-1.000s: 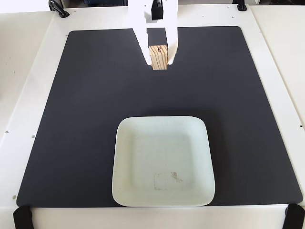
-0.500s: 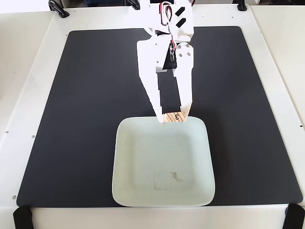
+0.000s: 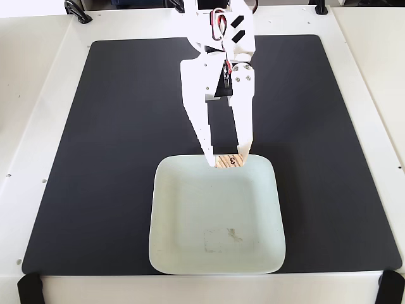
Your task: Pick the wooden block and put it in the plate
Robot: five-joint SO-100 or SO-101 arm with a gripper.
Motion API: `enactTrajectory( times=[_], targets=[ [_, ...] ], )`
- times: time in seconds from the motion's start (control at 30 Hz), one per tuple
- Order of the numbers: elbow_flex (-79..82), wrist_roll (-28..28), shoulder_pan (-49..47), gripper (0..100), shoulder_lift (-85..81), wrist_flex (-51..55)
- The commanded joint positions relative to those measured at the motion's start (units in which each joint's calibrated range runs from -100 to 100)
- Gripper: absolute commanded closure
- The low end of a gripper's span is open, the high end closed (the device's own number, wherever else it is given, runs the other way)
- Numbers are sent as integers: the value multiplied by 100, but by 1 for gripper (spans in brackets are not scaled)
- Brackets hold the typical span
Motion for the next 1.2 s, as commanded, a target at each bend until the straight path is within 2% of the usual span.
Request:
enactTrajectory(
  times=[0.0, 0.13, 0.5, 0.6, 1.1, 1.17],
  targets=[
    [-246, 17, 65, 99, -52, -79],
    [-246, 17, 65, 97, -52, -79],
    [-246, 12, 88, 62, -44, -79],
    [-246, 12, 99, 57, -44, -79],
    [-237, 12, 200, 56, -61, -79],
    [-237, 6, 200, 60, -103, -62]
  ],
)
